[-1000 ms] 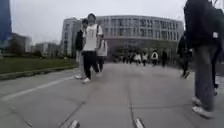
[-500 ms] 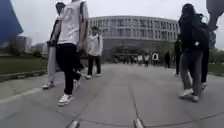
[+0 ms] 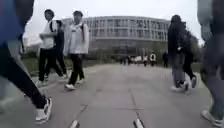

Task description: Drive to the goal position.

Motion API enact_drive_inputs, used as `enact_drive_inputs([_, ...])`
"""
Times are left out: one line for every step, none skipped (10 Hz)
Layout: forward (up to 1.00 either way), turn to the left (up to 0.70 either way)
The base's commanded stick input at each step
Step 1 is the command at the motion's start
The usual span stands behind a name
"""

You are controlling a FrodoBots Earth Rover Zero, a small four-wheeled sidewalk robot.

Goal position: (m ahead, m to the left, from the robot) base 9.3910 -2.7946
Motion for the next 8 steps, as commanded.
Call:
enact_drive_inputs([0.85,-0.04])
enact_drive_inputs([0.85,-0.04])
enact_drive_inputs([0.85,-0.04])
enact_drive_inputs([0.85,-0.04])
enact_drive_inputs([0.85,-0.04])
enact_drive_inputs([0.85,-0.04])
enact_drive_inputs([0.85,-0.04])
enact_drive_inputs([0.85,-0.04])
